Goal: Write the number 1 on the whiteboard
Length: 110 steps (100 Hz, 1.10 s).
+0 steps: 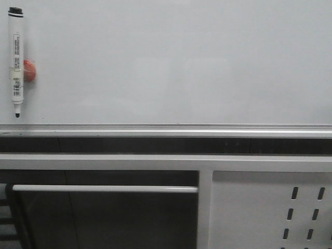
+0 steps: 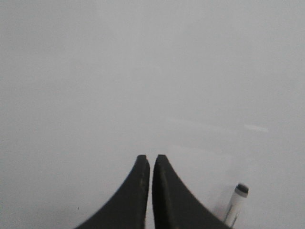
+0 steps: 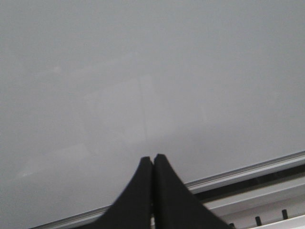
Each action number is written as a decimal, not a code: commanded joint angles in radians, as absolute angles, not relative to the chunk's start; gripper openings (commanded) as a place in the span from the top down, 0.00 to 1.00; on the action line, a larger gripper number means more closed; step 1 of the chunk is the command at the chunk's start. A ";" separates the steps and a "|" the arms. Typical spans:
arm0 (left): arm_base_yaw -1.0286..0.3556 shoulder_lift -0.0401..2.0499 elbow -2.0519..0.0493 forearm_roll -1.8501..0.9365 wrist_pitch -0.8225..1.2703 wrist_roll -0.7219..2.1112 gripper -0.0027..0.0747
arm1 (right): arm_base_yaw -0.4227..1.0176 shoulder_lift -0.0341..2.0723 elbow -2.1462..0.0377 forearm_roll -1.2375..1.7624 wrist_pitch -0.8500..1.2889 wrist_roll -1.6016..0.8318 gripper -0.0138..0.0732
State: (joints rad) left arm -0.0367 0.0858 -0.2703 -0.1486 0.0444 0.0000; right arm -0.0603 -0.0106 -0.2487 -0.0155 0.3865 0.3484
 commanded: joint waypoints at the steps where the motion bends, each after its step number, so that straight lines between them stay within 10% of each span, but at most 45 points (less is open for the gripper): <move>1: -0.054 0.158 -0.367 -0.142 -0.015 -0.012 0.99 | -0.057 -0.022 -0.288 0.046 0.346 0.348 0.93; 50: -0.221 0.556 -0.690 -0.070 -0.027 0.000 0.98 | -0.057 -0.020 -0.451 0.150 0.721 0.143 0.93; 84: -0.431 0.688 -0.663 -0.028 -0.018 0.000 0.46 | -0.057 -0.020 -0.452 0.150 0.746 0.143 0.93; 110: -0.478 0.689 -0.535 -0.028 -0.068 0.000 0.49 | -0.050 -0.020 -0.452 0.148 0.783 0.143 0.93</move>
State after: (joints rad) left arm -0.4678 0.6881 -0.5529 -0.0282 0.0388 0.0000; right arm -0.0521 -0.0106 -0.4206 0.1448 0.8463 0.1554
